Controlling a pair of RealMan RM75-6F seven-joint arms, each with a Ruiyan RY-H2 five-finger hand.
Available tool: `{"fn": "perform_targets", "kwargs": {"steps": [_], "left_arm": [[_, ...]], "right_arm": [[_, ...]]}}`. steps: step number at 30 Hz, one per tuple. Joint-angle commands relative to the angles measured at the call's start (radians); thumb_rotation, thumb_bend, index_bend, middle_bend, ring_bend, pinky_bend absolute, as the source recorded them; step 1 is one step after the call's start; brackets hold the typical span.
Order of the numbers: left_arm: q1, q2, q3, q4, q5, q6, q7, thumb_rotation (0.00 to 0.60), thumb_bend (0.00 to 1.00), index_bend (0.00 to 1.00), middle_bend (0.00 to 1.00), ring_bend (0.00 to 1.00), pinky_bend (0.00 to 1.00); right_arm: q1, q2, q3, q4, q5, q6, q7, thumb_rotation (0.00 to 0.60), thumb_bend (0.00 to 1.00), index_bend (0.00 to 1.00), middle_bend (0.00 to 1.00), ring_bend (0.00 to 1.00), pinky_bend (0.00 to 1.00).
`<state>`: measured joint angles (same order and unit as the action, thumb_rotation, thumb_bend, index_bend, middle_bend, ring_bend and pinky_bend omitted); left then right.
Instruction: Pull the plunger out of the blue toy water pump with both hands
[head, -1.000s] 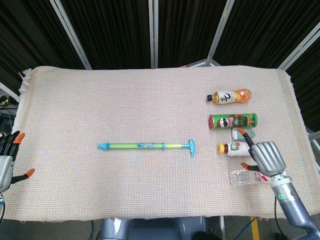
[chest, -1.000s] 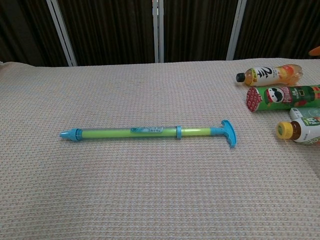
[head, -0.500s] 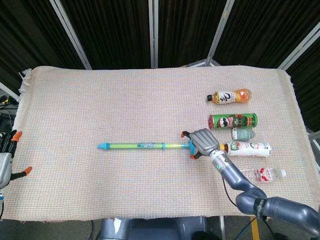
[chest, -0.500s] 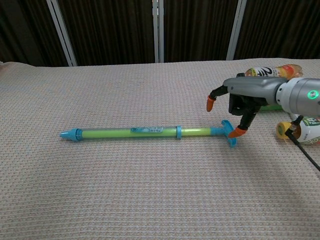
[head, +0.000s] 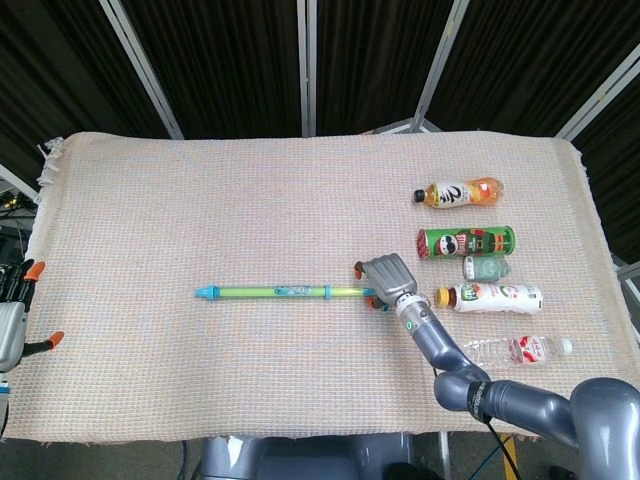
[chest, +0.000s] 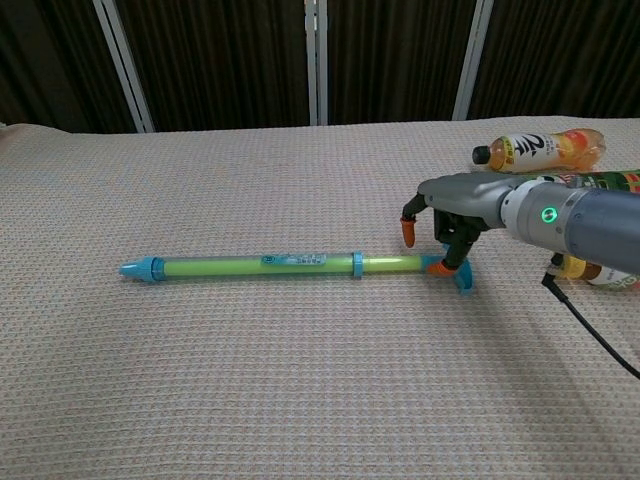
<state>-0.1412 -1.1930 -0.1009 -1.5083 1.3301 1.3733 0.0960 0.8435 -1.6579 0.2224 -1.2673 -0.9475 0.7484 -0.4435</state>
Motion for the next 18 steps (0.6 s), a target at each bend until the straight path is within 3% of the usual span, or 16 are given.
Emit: {"fn": "perform_targets", "kwargs": {"steps": [1, 9, 18], "left_arm": [[-0.001, -0.002, -0.001, 0.002, -0.002, -0.001, 0.004, 0.600, 0.00, 0.00, 0.00, 0.00, 0.00], [-0.005, -0.006, -0.001, 0.006, -0.011, -0.010, 0.008, 0.600, 0.00, 0.00, 0.00, 0.00, 0.00], [-0.010, -0.010, 0.000, 0.010, -0.014, -0.018, 0.009, 0.600, 0.00, 0.00, 0.00, 0.00, 0.00]], "right_arm": [[0.006, -0.011, -0.008, 0.013, 0.005, 0.001, -0.005, 0.600, 0.23, 0.45, 0.97, 1.00, 1.00], [0.014, -0.031, -0.019, 0.045, 0.027, 0.004, -0.010, 0.600, 0.24, 0.47, 0.98, 1.00, 1.00], [0.013, -0.033, -0.032, 0.050, 0.029, 0.014, -0.003, 0.600, 0.44, 0.64, 0.99, 1.00, 1.00]]}}
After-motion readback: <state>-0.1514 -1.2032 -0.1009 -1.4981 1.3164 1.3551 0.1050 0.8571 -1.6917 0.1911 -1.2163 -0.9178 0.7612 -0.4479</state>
